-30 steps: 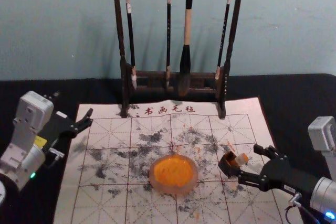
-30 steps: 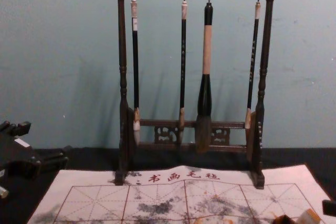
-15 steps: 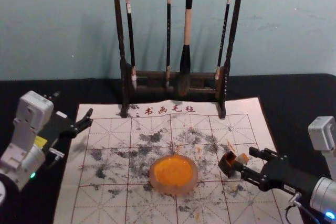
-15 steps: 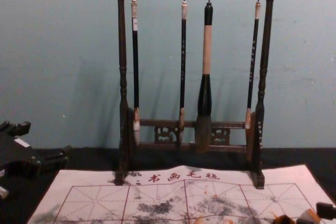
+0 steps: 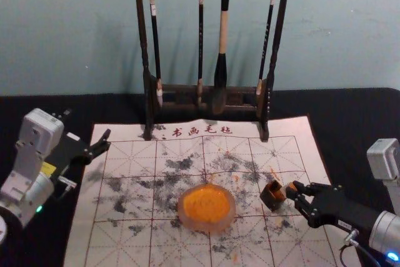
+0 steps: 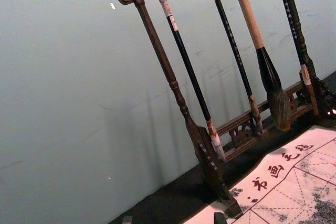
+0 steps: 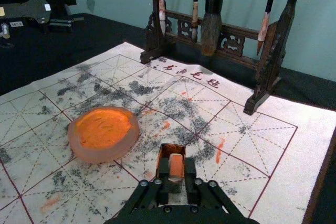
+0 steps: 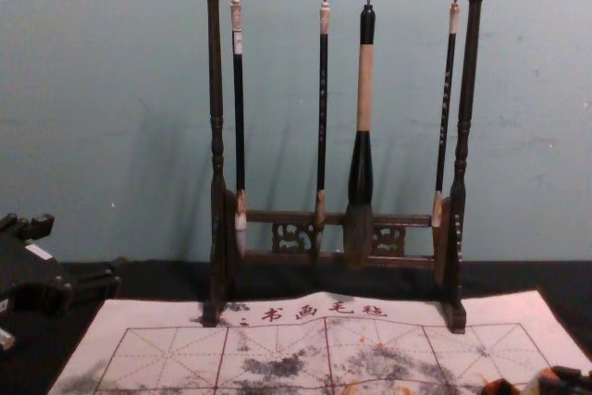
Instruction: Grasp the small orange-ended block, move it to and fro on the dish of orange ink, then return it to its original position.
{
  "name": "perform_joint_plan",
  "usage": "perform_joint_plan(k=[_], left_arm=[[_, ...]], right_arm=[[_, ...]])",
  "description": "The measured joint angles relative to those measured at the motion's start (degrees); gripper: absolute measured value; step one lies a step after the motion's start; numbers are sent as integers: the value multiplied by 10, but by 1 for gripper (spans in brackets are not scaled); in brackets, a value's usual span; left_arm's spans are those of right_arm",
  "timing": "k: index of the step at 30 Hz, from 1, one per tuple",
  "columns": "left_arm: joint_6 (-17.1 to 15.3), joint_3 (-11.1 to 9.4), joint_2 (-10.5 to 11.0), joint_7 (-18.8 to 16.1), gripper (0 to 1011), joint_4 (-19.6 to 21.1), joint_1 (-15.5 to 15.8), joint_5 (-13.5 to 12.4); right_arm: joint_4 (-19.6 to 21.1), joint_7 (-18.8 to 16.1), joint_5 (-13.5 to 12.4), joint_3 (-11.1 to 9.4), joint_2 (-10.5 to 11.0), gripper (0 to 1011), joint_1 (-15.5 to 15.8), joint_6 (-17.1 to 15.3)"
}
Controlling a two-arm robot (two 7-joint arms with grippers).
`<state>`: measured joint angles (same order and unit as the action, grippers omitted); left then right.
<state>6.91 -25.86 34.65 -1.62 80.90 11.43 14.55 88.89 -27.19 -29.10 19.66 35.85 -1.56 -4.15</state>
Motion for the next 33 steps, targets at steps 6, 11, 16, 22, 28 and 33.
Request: perform_joint_plan(k=[6,11,16,22,28,33], left_arm=[[0,0,0,0,1001,0,0,0],[0,0,0,0,1001,0,0,0],[0,0,0,0,1001,0,0,0],[0,0,0,0,1001,0,0,0],[0,0,0,0,1001,0,0,0],[0,0,0,0,1001,0,0,0]], right_arm=[[0,0,0,0,0,90,0,0],[0,0,0,0,0,90,0,0],[0,0,0,0,0,90,0,0],[0,0,0,0,0,90,0,0],[0,0,1,-1,0,90,1,2],[11,1,6,-10,-1,90,7,10]])
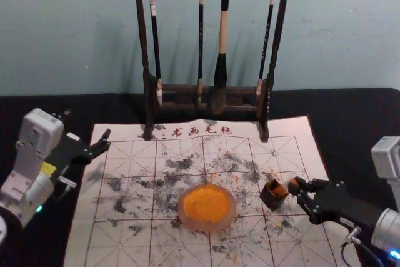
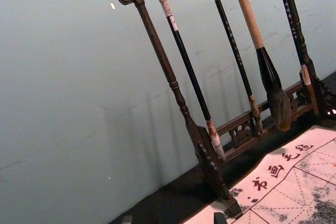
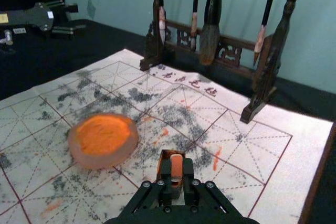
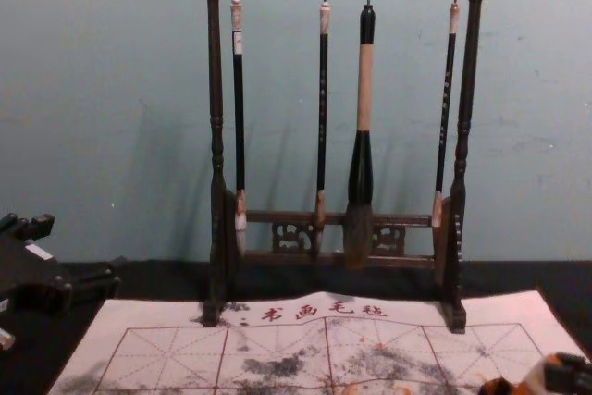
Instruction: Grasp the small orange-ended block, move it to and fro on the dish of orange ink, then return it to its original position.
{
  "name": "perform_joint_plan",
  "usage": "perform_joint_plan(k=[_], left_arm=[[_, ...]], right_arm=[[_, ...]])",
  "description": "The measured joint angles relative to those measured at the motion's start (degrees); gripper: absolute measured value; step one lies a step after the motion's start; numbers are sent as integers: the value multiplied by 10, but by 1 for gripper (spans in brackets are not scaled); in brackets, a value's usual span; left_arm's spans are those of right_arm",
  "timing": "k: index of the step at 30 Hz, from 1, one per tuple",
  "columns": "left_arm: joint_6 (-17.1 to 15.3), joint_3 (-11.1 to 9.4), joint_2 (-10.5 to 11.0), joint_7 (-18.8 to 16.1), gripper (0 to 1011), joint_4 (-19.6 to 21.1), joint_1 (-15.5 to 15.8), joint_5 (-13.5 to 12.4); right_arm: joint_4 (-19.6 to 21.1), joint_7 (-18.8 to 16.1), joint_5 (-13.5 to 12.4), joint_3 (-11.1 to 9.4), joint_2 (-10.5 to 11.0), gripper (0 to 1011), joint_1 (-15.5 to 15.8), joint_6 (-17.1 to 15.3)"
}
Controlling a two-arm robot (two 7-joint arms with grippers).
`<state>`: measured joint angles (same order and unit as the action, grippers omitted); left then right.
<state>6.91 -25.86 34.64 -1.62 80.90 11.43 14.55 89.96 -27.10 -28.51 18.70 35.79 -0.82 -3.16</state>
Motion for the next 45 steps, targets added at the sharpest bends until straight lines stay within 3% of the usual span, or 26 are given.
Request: perform_joint_plan(k=[15,28,34,45], left_arm=[[0,0,0,0,1001,0,0,0],[0,0,0,0,1001,0,0,0],[0,0,0,0,1001,0,0,0],[0,0,0,0,1001,0,0,0]], right_arm=[[36,0,-4,-28,10,90,13,2],[82,-16,-23,-46,23,90,11,7],[81,-28,-16,-27,24,90,-16,7],[50,-63,26,41,14,91,-79,-4]])
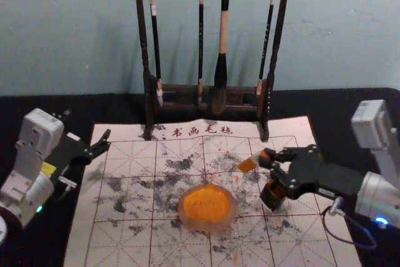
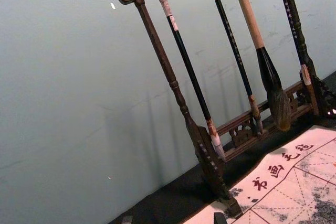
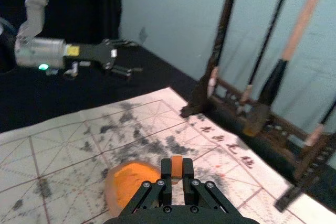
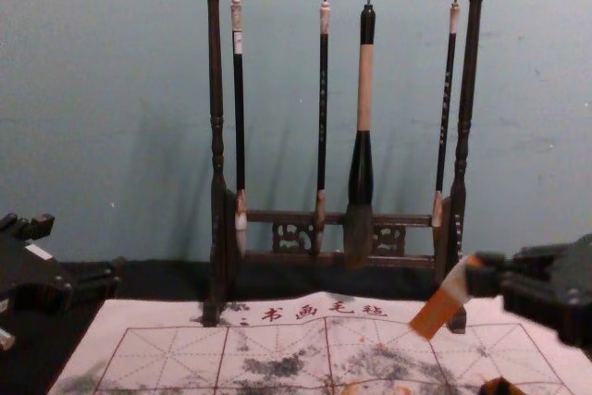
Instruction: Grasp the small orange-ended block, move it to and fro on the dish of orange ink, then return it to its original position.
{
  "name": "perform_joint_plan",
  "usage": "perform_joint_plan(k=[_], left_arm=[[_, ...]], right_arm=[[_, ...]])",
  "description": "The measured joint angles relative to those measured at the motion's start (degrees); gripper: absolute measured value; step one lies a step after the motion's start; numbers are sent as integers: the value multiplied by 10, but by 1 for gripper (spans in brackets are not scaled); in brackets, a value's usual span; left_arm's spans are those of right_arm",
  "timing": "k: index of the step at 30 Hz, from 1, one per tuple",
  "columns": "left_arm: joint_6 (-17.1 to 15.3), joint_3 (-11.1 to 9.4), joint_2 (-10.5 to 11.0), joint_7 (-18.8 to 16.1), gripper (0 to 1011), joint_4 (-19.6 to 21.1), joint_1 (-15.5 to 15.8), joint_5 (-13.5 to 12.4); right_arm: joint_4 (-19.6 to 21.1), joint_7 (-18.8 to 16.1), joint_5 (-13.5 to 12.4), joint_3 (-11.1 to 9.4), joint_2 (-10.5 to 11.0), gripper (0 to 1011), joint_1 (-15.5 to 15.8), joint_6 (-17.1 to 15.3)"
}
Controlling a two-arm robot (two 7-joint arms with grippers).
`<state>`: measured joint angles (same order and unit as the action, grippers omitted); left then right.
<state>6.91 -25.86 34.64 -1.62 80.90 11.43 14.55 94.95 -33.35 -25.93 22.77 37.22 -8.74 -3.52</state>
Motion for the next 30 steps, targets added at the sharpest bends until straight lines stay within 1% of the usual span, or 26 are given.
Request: perform_joint_plan(k=[4,8,9,13,16,18,22,30], left_arm=[[0,0,0,0,1001,0,0,0],[0,0,0,0,1001,0,0,0],[0,0,0,0,1001,0,0,0],[0,0,0,0,1001,0,0,0],[0,0,0,0,1001,0,0,0],[0,0,0,0,1001,0,0,0],[0,0,0,0,1001,0,0,0],[0,0,0,0,1001,0,0,0]], right_arm=[[-10,-14,17,27,-2,90,-22,-7],[-13,-24,25,41,-2,90,-33,-12],[-13,-29,29,49,-1,90,-39,-14],[-14,-36,37,61,2,90,-48,-19],[-15,-46,46,76,6,90,-58,-26],[-16,-50,50,81,7,90,-62,-28],[-18,-55,67,98,10,90,-73,-32],[-27,-61,89,119,9,90,-87,-35]])
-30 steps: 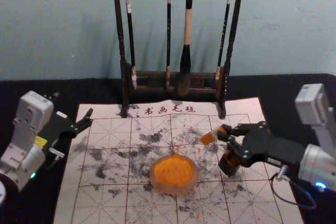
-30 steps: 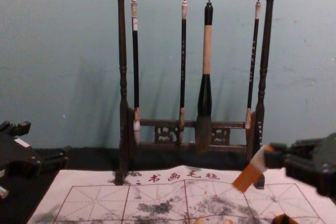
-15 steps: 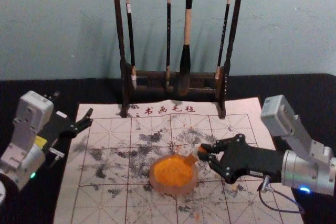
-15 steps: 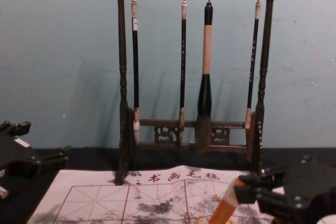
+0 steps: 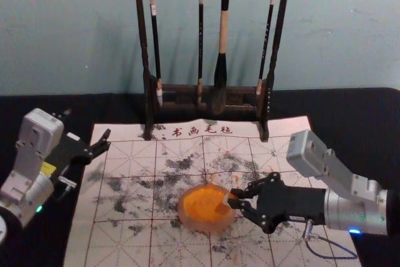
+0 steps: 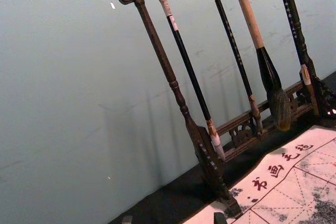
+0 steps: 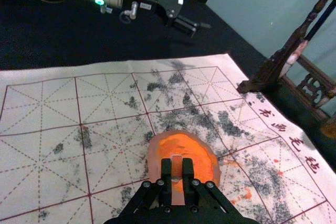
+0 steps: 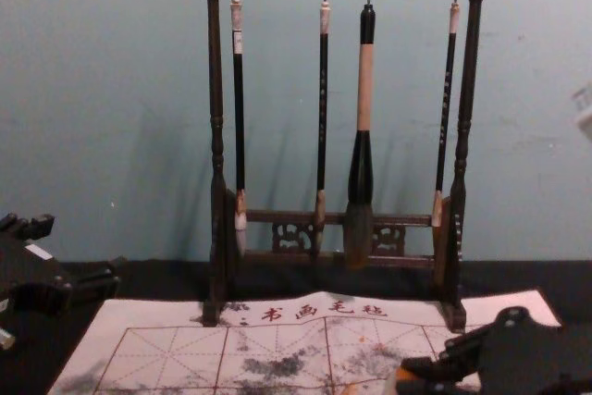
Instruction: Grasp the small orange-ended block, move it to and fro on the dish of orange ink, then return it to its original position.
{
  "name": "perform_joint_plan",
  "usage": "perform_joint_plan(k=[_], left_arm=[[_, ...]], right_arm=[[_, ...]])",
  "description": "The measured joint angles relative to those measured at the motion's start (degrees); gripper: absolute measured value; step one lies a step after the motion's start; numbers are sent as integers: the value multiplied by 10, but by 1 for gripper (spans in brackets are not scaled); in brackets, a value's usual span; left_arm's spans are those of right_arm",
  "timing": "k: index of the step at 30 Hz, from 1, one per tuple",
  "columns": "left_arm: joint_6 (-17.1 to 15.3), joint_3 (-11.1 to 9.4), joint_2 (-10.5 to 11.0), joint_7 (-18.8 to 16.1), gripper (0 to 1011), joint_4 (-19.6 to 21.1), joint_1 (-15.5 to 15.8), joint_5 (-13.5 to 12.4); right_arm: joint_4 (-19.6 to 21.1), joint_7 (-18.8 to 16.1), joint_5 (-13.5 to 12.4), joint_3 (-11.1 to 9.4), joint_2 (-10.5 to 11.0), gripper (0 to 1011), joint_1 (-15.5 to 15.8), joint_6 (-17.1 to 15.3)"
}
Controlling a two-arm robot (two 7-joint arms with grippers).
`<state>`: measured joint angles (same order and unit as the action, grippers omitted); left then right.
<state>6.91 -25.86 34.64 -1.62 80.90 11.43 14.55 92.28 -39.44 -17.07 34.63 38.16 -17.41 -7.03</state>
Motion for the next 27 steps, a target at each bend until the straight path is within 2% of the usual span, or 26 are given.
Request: perform_joint_plan(k=[10,27], left_arm=[[0,0,0,0,1001,0,0,0],[0,0,0,0,1001,0,0,0]], right_arm=[[-22,-8,28,24,-15,90,-26,-9],[-40,-14,56,44,-32,90,-54,-17]])
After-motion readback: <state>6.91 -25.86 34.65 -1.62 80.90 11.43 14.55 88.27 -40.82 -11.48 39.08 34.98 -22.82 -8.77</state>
